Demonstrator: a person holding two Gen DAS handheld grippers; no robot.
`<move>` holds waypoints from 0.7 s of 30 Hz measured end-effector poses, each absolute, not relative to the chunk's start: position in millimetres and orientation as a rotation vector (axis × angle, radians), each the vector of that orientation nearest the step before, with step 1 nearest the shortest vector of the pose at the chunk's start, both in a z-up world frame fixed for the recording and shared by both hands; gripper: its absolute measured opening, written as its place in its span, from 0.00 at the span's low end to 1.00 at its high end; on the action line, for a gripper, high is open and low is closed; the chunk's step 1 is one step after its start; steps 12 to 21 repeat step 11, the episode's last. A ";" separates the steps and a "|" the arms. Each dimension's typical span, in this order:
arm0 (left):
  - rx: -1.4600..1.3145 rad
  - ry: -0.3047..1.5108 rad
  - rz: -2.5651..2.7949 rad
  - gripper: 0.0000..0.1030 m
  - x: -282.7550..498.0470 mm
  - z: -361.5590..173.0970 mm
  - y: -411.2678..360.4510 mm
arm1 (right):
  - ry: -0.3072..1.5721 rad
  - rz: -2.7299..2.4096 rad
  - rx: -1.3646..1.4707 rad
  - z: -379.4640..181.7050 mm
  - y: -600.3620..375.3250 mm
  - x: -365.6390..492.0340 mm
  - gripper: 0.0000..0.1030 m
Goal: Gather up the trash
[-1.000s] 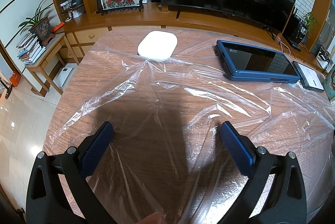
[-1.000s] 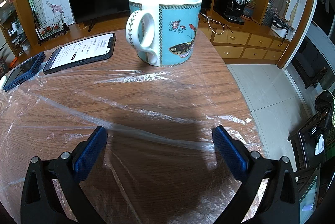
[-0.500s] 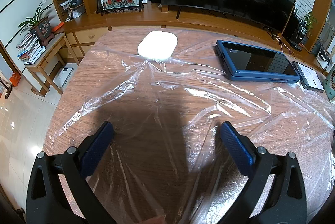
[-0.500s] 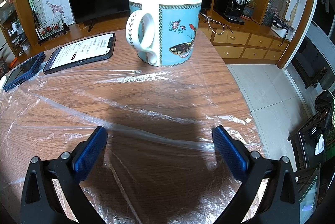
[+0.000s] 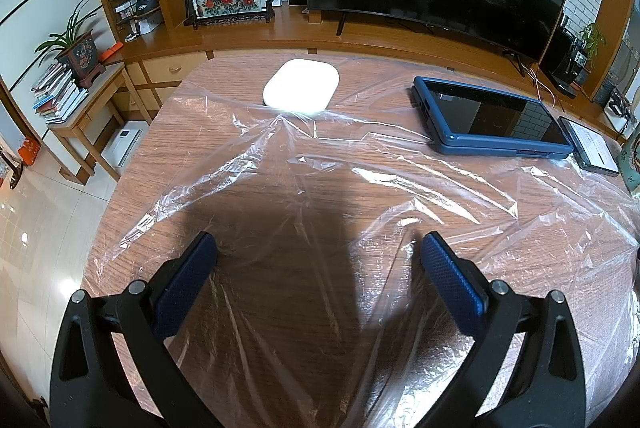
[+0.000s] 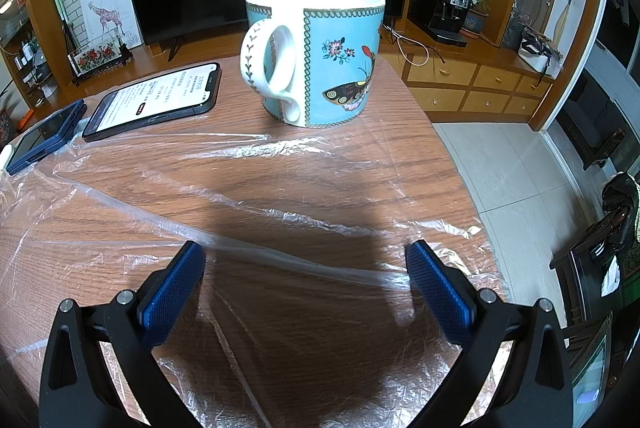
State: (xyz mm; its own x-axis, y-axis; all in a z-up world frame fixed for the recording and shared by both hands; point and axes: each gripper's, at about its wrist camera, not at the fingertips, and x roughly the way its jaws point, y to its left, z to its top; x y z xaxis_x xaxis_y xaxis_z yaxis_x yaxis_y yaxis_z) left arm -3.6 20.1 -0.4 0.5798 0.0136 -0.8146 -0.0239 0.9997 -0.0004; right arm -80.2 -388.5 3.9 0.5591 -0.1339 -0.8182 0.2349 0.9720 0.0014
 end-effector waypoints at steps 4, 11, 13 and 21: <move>-0.012 0.952 0.022 0.99 -3.6 -0.4 20.5 | 0.954 -0.218 0.115 4.1 -389.0 -80.0 0.97; -0.011 0.952 0.022 0.99 -3.2 -0.3 19.9 | 0.954 -0.218 0.115 4.0 -389.1 -80.1 0.97; -0.011 0.952 0.022 0.99 -3.2 -0.3 19.9 | 0.954 -0.218 0.115 4.0 -389.1 -80.1 0.97; -0.011 0.952 0.022 0.99 -3.2 -0.3 19.9 | 0.954 -0.218 0.115 4.0 -389.1 -80.1 0.97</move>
